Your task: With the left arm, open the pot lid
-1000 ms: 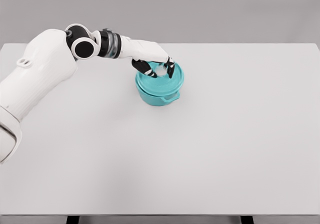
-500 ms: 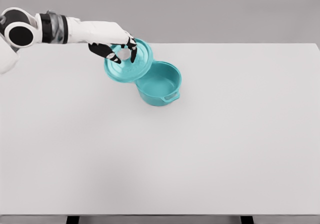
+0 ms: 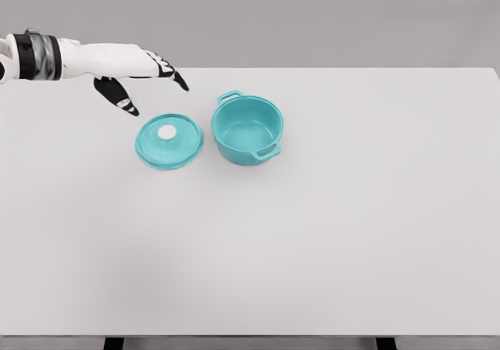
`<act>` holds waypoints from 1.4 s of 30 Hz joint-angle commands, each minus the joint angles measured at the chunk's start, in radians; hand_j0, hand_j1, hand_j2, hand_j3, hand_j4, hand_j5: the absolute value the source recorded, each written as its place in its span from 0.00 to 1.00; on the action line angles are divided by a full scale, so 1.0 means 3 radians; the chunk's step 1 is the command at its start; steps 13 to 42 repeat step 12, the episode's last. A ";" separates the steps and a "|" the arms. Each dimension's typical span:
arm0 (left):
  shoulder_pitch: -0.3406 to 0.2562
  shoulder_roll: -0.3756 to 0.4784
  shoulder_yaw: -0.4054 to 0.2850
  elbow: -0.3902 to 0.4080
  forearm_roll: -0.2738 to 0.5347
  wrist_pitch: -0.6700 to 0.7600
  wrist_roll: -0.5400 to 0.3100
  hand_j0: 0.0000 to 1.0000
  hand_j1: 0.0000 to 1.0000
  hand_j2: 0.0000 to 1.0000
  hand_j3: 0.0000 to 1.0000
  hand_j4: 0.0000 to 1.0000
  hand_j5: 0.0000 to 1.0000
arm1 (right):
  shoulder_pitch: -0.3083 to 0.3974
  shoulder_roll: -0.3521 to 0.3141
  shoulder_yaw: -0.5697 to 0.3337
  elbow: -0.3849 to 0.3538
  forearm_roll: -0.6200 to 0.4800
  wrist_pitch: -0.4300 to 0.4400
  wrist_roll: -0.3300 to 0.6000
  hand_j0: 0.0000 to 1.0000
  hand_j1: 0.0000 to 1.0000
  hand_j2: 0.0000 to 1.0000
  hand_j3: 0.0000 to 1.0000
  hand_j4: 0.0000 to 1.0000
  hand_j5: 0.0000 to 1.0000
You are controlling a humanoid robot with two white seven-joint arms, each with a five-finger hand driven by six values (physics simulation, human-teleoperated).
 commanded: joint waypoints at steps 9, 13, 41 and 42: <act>0.1165 0.0994 0.1296 -0.1438 0.0704 0.0009 0.0001 1.00 1.00 1.00 1.00 1.00 1.00 | 0.0000 0.0000 0.0000 0.0000 0.0002 -0.0001 0.0001 1.00 1.00 1.00 1.00 1.00 1.00; 0.1467 0.1204 0.1568 -0.1551 0.0704 0.0009 0.0001 1.00 1.00 1.00 1.00 1.00 1.00 | 0.0000 0.0000 0.0000 0.0000 0.0002 -0.0001 0.0001 1.00 1.00 1.00 1.00 1.00 1.00; 0.1467 0.1204 0.1568 -0.1551 0.0704 0.0009 0.0001 1.00 1.00 1.00 1.00 1.00 1.00 | 0.0000 0.0000 0.0000 0.0000 0.0002 -0.0001 0.0001 1.00 1.00 1.00 1.00 1.00 1.00; 0.1467 0.1204 0.1568 -0.1551 0.0704 0.0009 0.0001 1.00 1.00 1.00 1.00 1.00 1.00 | 0.0000 0.0000 0.0000 0.0000 0.0002 -0.0001 0.0001 1.00 1.00 1.00 1.00 1.00 1.00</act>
